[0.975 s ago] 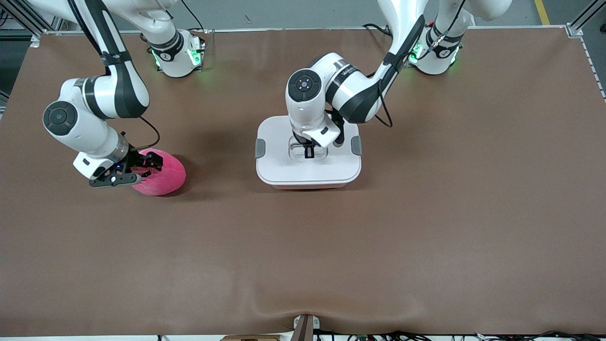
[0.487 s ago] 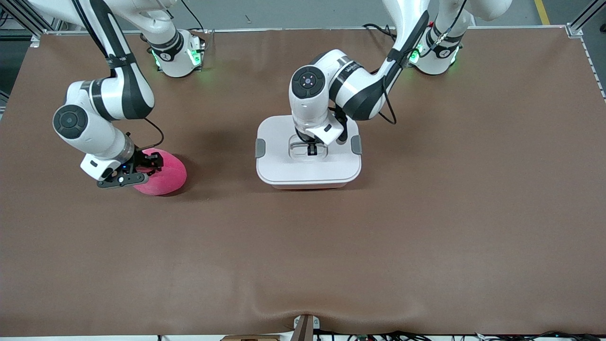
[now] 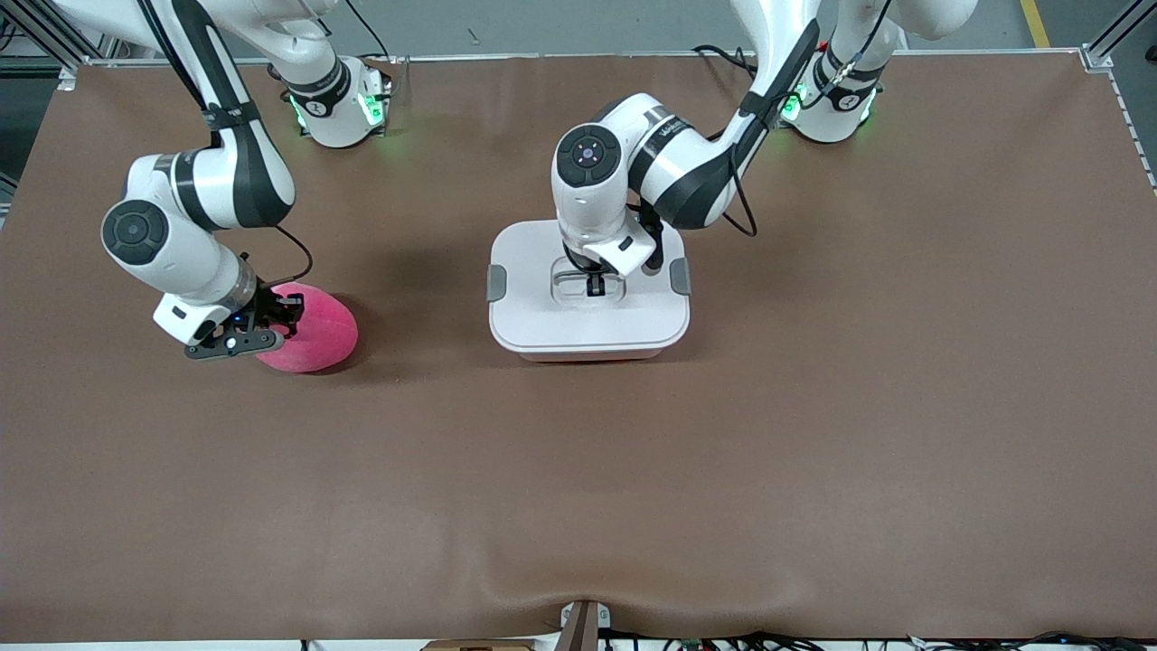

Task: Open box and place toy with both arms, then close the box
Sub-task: 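Grasp the lid handle with the left gripper while the right gripper grasps the toy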

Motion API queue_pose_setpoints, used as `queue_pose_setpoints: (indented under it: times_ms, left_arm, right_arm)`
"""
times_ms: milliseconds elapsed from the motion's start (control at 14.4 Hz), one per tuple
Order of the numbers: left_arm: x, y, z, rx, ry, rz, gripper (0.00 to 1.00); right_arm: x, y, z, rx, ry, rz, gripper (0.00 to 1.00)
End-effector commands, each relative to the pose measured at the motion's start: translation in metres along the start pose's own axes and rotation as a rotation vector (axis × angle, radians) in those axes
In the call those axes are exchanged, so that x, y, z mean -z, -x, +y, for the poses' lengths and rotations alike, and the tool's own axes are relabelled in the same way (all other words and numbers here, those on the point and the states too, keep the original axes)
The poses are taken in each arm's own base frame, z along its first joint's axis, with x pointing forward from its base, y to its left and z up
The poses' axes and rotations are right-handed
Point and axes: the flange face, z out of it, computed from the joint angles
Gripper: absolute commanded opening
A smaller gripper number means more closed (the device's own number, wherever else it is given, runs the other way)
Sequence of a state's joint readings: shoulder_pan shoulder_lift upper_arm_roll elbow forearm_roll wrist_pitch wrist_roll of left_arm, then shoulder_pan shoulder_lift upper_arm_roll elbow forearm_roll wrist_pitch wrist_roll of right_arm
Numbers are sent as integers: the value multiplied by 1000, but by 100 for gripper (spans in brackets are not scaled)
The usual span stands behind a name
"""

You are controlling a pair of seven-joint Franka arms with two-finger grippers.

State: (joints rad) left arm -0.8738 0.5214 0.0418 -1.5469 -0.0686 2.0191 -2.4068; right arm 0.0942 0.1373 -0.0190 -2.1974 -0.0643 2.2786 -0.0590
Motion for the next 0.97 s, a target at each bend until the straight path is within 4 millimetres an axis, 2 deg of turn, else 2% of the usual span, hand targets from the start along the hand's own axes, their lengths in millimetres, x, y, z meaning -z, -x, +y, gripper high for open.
queue_pose_setpoints:
  times_ms: [0, 279, 487, 627, 696, 836, 905]
  left_arm:
    - [21, -4, -8, -3, 24, -11, 0]
    - [26, -4, -8, -6, 28, -16, 0]
    - [45, -10, -5, -4, 46, -35, 0]
    - [60, -15, -2, 2, 63, -49, 0]
    - [64, -22, 4, 15, 66, -51, 0]
    - [72, -25, 4, 15, 74, -58, 0]
    - [76, -32, 10, 21, 75, -60, 0]
  right_arm:
    - [9, -1, -3, 49, 21, 15, 0]
    - [31, -9, -2, 202, 35, 58, 0]
    - [63, -24, -6, 340, 56, 120, 0]
    - [87, -34, -20, 461, 75, 155, 0]
    - [97, -38, -25, 509, 88, 155, 0]
    - [117, -43, -40, 604, 166, 129, 0]
    - [127, -45, -55, 659, 220, 115, 0]
